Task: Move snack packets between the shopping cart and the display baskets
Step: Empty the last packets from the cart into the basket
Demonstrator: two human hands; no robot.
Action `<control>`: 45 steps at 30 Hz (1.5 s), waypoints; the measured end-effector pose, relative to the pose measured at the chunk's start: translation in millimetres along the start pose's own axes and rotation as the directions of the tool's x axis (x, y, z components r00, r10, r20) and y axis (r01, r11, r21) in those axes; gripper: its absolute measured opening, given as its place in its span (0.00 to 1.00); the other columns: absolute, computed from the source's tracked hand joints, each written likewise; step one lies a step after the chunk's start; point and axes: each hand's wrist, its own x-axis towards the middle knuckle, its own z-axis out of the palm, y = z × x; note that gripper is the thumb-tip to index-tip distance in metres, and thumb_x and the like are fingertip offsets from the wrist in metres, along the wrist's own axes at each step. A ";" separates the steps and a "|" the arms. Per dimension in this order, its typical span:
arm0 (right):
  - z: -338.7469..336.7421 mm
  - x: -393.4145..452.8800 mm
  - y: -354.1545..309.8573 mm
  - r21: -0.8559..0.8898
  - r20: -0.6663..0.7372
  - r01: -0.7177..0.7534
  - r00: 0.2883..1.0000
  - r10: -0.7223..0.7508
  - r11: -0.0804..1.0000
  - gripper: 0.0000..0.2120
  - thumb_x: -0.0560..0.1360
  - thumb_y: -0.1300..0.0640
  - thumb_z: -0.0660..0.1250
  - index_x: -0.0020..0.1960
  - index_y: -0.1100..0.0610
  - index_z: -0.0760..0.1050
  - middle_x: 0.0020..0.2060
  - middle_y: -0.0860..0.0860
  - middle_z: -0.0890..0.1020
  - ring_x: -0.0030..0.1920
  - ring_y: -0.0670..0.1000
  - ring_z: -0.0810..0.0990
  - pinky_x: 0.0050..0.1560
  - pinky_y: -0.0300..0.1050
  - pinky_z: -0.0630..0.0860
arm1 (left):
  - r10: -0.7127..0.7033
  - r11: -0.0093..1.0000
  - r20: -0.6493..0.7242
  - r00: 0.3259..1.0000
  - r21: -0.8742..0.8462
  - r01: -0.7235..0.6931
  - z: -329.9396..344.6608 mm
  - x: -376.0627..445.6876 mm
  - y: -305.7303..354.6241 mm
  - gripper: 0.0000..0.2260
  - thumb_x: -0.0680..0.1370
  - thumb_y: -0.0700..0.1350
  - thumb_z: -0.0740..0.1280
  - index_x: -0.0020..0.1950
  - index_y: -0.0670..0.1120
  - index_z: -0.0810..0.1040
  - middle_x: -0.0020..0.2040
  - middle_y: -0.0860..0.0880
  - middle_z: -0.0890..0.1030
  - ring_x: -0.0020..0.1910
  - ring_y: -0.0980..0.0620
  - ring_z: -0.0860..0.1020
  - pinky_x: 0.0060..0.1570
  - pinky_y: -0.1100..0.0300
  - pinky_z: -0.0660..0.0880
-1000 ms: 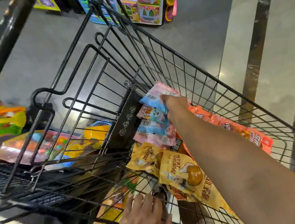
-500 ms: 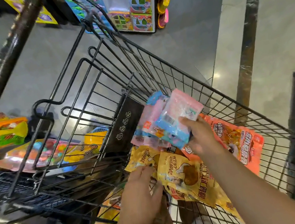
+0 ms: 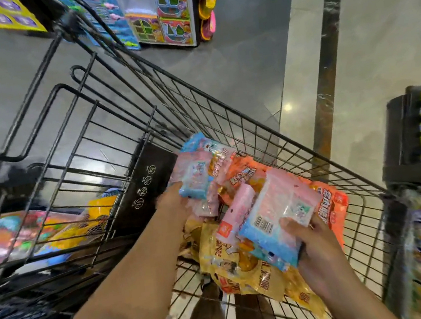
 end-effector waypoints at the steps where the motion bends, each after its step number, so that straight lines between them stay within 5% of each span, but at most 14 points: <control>1: -0.8 -0.8 -0.3 0.001 0.006 -0.001 1.000 0.001 1.000 0.30 0.70 0.68 0.73 0.70 0.57 0.75 0.62 0.57 0.86 0.59 0.62 0.86 0.52 0.65 0.85 | -0.014 1.000 -0.012 1.000 0.018 0.015 0.7 1.0 -0.2 0.04 0.81 0.44 0.68 0.52 0.45 0.76 0.32 0.46 0.75 0.24 0.53 0.73 0.28 0.61 0.73; 4: -0.6 -2.2 -1.6 0.003 0.009 0.007 1.000 -0.007 1.000 0.29 0.70 0.68 0.73 0.70 0.57 0.76 0.62 0.57 0.86 0.60 0.62 0.86 0.53 0.65 0.85 | -0.010 0.994 -0.100 0.995 0.110 0.021 -1.7 13.0 3.2 0.19 0.77 0.46 0.75 0.64 0.42 0.76 0.46 0.43 0.79 0.34 0.49 0.76 0.45 0.51 0.81; 6: 0.6 -2.8 -2.1 0.000 0.005 0.025 1.000 -0.025 1.000 0.28 0.70 0.69 0.73 0.69 0.57 0.76 0.61 0.56 0.86 0.59 0.61 0.86 0.50 0.61 0.86 | 0.179 0.896 -0.220 0.959 0.439 -0.067 -7.4 15.6 7.0 0.26 0.73 0.45 0.78 0.66 0.39 0.74 0.57 0.38 0.80 0.46 0.42 0.81 0.50 0.49 0.82; 8: -0.6 -3.0 -0.7 -0.011 -0.008 0.038 0.999 -0.038 0.999 0.27 0.71 0.70 0.73 0.69 0.56 0.77 0.60 0.56 0.87 0.58 0.60 0.87 0.48 0.59 0.86 | 0.523 0.602 -0.142 0.841 0.760 -0.246 -14.2 9.8 4.9 0.24 0.73 0.43 0.77 0.66 0.42 0.73 0.63 0.39 0.76 0.52 0.41 0.80 0.41 0.53 0.78; 10: -3.5 -3.4 1.3 -0.015 -0.023 0.044 0.999 -0.045 0.999 0.26 0.72 0.70 0.73 0.68 0.55 0.77 0.60 0.55 0.87 0.58 0.60 0.87 0.48 0.60 0.86 | 0.767 0.133 0.225 0.600 0.860 -0.492 -17.9 1.8 0.4 0.19 0.73 0.39 0.73 0.62 0.48 0.75 0.62 0.46 0.74 0.56 0.46 0.76 0.43 0.54 0.78; 12: -6.8 -3.9 4.5 -0.016 -0.025 0.051 0.998 -0.051 0.999 0.27 0.71 0.69 0.74 0.69 0.55 0.77 0.61 0.56 0.86 0.59 0.61 0.87 0.50 0.62 0.86 | 0.598 -0.398 0.684 0.417 0.706 -0.586 -8.1 -5.7 1.9 0.24 0.71 0.36 0.72 0.66 0.52 0.76 0.67 0.50 0.73 0.67 0.47 0.72 0.61 0.48 0.77; 14: -9.2 -6.0 6.6 -0.041 -0.029 0.067 0.997 -0.068 0.997 0.28 0.69 0.68 0.75 0.68 0.55 0.77 0.60 0.57 0.86 0.58 0.62 0.87 0.49 0.62 0.86 | 0.179 -0.748 0.880 0.440 0.413 -0.520 9.8 -10.6 9.6 0.34 0.72 0.36 0.73 0.75 0.54 0.69 0.78 0.51 0.66 0.78 0.46 0.63 0.75 0.42 0.66; 16: -13.0 -8.8 7.8 -0.066 -0.041 0.078 0.996 -0.081 0.995 0.28 0.67 0.66 0.77 0.65 0.54 0.79 0.59 0.56 0.87 0.57 0.61 0.87 0.48 0.62 0.86 | -0.097 -0.902 0.847 0.522 0.146 -0.405 23.8 -8.8 19.0 0.34 0.76 0.38 0.72 0.80 0.53 0.65 0.82 0.49 0.59 0.83 0.45 0.54 0.79 0.39 0.56; 21: -24.4 -17.3 7.6 -0.057 -0.045 0.094 0.994 -0.096 0.994 0.28 0.69 0.66 0.76 0.67 0.53 0.78 0.60 0.56 0.86 0.58 0.62 0.87 0.52 0.68 0.84 | -0.263 -0.962 0.742 0.617 -0.148 -0.231 28.7 8.6 24.3 0.23 0.78 0.45 0.72 0.73 0.52 0.75 0.82 0.45 0.60 0.82 0.43 0.55 0.79 0.36 0.53; 29: -33.7 -21.9 9.4 -0.003 -0.062 0.103 0.993 -0.103 0.995 0.30 0.69 0.67 0.75 0.70 0.56 0.75 0.62 0.57 0.86 0.61 0.62 0.86 0.56 0.73 0.81 | -0.368 -0.924 0.733 0.572 -0.355 -0.138 34.4 13.5 34.7 0.18 0.76 0.48 0.75 0.65 0.53 0.82 0.79 0.49 0.66 0.78 0.42 0.60 0.74 0.38 0.61; 34: -35.0 -26.6 11.7 -0.001 -0.087 0.108 0.990 -0.108 0.994 0.30 0.68 0.67 0.75 0.69 0.57 0.75 0.61 0.57 0.86 0.59 0.62 0.86 0.54 0.68 0.84 | -0.439 -0.887 0.711 0.550 -0.440 -0.139 34.9 7.3 47.4 0.15 0.78 0.46 0.72 0.64 0.54 0.82 0.72 0.49 0.77 0.80 0.42 0.61 0.78 0.37 0.51; 37: -36.3 -32.9 11.1 -0.015 -0.082 0.116 0.990 -0.117 0.993 0.30 0.68 0.66 0.76 0.68 0.57 0.76 0.61 0.57 0.86 0.60 0.62 0.86 0.56 0.71 0.82 | -0.435 -0.899 0.773 0.461 -0.399 -0.178 28.6 -8.1 62.4 0.11 0.81 0.46 0.69 0.63 0.54 0.81 0.66 0.52 0.81 0.78 0.46 0.65 0.80 0.38 0.48; 41: -34.0 -45.5 4.7 -0.017 -0.062 0.129 0.990 -0.130 0.992 0.29 0.68 0.67 0.76 0.68 0.55 0.77 0.62 0.56 0.86 0.61 0.61 0.86 0.54 0.70 0.83 | -0.286 -0.919 0.949 0.130 -0.233 -0.319 15.0 -42.9 80.7 0.13 0.74 0.39 0.71 0.56 0.49 0.81 0.56 0.50 0.84 0.66 0.46 0.77 0.79 0.42 0.56; 45: -25.8 -66.0 -11.3 0.005 -0.034 0.142 0.989 -0.141 0.990 0.29 0.67 0.68 0.76 0.67 0.53 0.79 0.61 0.56 0.86 0.59 0.60 0.87 0.47 0.60 0.86 | 0.102 -0.770 0.982 0.160 0.180 -0.613 -10.5 -93.5 73.9 0.18 0.70 0.33 0.67 0.58 0.47 0.81 0.54 0.46 0.82 0.57 0.44 0.80 0.64 0.47 0.73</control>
